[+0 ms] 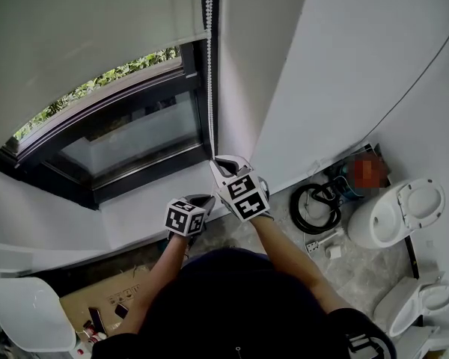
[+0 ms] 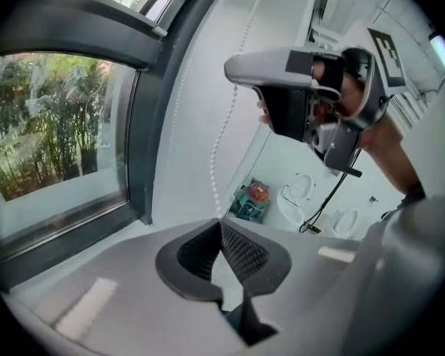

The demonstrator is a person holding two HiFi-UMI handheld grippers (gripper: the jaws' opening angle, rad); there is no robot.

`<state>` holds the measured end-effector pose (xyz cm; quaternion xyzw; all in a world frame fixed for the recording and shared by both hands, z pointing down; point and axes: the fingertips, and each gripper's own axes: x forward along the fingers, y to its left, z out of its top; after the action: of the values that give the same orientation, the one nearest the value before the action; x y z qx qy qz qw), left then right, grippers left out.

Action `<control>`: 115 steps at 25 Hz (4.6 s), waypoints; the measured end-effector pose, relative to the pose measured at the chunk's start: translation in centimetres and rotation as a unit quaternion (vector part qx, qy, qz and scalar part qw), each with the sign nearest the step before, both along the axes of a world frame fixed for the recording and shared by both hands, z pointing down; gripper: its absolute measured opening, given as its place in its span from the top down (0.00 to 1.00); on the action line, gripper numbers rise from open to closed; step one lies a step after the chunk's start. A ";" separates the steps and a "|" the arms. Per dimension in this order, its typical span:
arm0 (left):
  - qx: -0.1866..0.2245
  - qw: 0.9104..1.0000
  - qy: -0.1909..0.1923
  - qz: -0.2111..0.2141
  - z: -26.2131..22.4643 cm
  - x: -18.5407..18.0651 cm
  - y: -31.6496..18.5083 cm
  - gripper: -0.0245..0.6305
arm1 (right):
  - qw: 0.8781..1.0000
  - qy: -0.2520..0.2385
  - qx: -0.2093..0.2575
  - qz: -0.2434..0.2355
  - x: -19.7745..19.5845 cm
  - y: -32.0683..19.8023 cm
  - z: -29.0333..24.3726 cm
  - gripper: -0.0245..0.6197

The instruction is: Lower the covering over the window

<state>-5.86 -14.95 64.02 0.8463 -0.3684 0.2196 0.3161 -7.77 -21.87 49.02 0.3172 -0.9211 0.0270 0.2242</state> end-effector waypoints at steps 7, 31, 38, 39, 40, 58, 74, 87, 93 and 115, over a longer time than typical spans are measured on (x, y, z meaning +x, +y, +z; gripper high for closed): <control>0.030 0.999 0.015 -0.007 -2.3 -0.1 -0.8 0.94 | 0.999 0.040 -0.035 -0.003 0.4 0.6 4.0 0.94; 0.107 0.990 0.037 -0.079 -6.6 -3.2 -2.8 0.93 | 0.994 0.085 -0.075 -0.010 2.0 1.8 9.0 0.94; 0.218 0.965 0.072 -0.127 -16.2 -6.5 -5.1 0.94 | 0.993 0.084 -0.077 -0.012 2.0 1.9 9.0 0.94; 0.233 0.961 0.077 -0.125 -17.5 -6.4 -5.3 0.94 | 0.993 0.085 -0.075 -0.014 2.0 1.9 9.0 0.94; 0.247 0.958 0.081 -0.120 -18.8 -6.1 -5.4 0.94 | 0.994 0.085 -0.074 -0.015 1.9 1.9 9.0 0.94; 0.320 0.943 0.083 -0.022 -26.5 1.4 -6.9 0.84 | 0.994 0.083 -0.073 -0.023 1.7 3.1 8.7 0.94; 0.254 0.963 0.087 -0.011 -20.8 1.3 -6.5 0.94 | 0.981 0.138 -0.126 -0.042 2.2 5.2 13.4 0.94; 0.152 0.985 0.082 -0.011 -12.7 1.6 -5.4 0.94 | 0.972 0.170 -0.153 -0.060 2.6 6.2 15.3 0.94; 0.110 0.992 0.067 -0.013 -8.9 1.1 -4.8 0.94 | 0.971 0.172 -0.155 -0.066 2.4 6.5 15.6 0.94; 0.095 0.990 0.099 -0.019 -8.2 0.7 -4.9 0.94 | 0.986 0.124 -0.096 -0.055 2.6 4.4 6.8 0.73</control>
<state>-5.11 -19.82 55.86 0.8829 -0.3705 0.0924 0.2731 -5.19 -17.47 55.86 0.2438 -0.8953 0.0637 0.3673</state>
